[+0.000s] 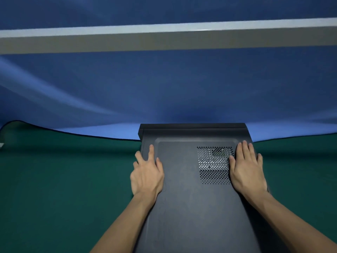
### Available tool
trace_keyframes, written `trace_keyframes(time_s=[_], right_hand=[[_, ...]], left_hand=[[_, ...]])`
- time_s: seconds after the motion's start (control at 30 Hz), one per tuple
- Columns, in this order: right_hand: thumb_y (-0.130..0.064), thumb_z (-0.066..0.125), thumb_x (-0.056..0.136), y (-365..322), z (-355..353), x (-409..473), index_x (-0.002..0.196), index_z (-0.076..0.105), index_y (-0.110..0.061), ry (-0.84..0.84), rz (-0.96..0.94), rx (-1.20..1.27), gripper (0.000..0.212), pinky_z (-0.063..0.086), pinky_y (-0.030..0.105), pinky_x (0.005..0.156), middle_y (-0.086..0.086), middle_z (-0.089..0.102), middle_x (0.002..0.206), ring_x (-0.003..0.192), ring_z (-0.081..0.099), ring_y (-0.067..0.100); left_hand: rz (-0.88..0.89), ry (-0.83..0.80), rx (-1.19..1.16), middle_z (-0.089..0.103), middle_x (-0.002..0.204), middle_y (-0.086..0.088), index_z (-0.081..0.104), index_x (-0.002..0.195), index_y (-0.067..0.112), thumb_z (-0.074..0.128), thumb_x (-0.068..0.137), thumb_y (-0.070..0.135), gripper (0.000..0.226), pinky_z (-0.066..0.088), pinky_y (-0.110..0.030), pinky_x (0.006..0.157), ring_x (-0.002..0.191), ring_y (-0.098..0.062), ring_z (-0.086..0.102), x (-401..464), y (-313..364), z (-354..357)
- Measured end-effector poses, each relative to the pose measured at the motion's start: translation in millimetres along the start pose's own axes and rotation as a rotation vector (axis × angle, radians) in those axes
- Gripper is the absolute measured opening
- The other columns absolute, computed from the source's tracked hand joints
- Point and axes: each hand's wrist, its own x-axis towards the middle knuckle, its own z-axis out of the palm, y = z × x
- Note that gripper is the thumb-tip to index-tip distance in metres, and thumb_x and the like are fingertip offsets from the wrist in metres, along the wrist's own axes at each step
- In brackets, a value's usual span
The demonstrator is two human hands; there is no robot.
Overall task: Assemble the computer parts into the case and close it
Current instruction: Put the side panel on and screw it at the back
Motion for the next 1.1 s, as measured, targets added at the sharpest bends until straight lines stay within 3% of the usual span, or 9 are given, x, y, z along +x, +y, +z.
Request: trace_keyframes(time_s=[0.2,0.33,0.6,0.77,0.87,1.0,1.1], right_hand=[[-0.047,0.013,0.100,0,-11,-6,0.153,0.004,-0.009,-0.061,0.008,0.024,0.065,0.004,0.043,0.119,0.006,-0.002,0.161,0.147,-0.006,0.021],[-0.055,0.020,0.097,4,-7,-35,0.152,0.016,-0.022,0.000,0.066,0.059,0.065,0.013,0.046,0.116,0.001,0.008,0.161,0.147,0.001,0.023],[-0.042,0.023,0.100,5,-1,-27,0.152,0.020,-0.016,-0.004,0.060,0.047,0.058,0.020,0.046,0.113,0.010,0.013,0.159,0.145,0.008,0.034],[-0.039,0.022,0.102,4,-9,-29,0.152,0.015,-0.014,-0.044,0.040,0.039,0.057,0.020,0.045,0.113,0.008,0.008,0.160,0.145,0.008,0.035],[-0.040,0.036,0.101,13,-18,-30,0.150,0.024,-0.014,-0.040,0.024,0.250,0.057,0.015,0.039,0.116,0.004,0.012,0.160,0.146,0.007,0.028],[-0.028,0.055,0.095,49,-27,-42,0.141,0.042,-0.013,-0.032,0.011,0.609,0.049,0.028,0.031,0.110,0.000,0.037,0.151,0.138,0.034,0.020],[-0.026,0.056,0.095,80,-25,-56,0.133,0.050,-0.016,-0.006,0.085,0.763,0.039,0.043,0.031,0.096,-0.001,0.055,0.133,0.113,0.056,0.018]], left_hand=[[-0.031,-0.017,-0.029,0.031,0.139,-0.014,0.016,0.149,0.034,0.024,0.098,0.045,0.053,0.038,-0.033,0.058,0.106,-0.028,0.051,-7,4,-10],[-0.081,-0.032,-0.040,0.024,0.144,-0.015,0.008,0.149,0.036,0.020,0.096,0.053,0.057,0.041,-0.036,0.063,0.111,-0.029,0.044,-19,9,-7],[-0.057,-0.013,0.003,0.035,0.130,-0.016,0.008,0.150,0.030,0.017,0.097,0.049,0.057,0.042,-0.036,0.074,0.105,-0.027,0.045,-12,7,1],[-0.025,-0.055,-0.011,0.027,0.143,-0.022,0.006,0.151,0.029,0.017,0.094,0.057,0.064,0.036,-0.043,0.094,0.123,-0.032,0.036,-14,4,-4],[0.017,-0.074,-0.014,0.010,0.154,-0.020,0.009,0.151,0.026,0.021,0.093,0.060,0.068,0.022,-0.045,0.110,0.139,-0.033,0.018,-21,5,-11],[0.171,0.034,0.066,0.010,0.157,-0.014,0.026,0.148,0.020,0.024,0.098,0.048,0.057,0.012,-0.040,0.116,0.143,-0.028,0.012,-40,16,-13],[0.230,0.032,0.052,0.017,0.156,-0.013,0.030,0.146,0.017,0.027,0.100,0.043,0.053,0.015,-0.039,0.115,0.142,-0.027,0.018,-65,48,-13]])
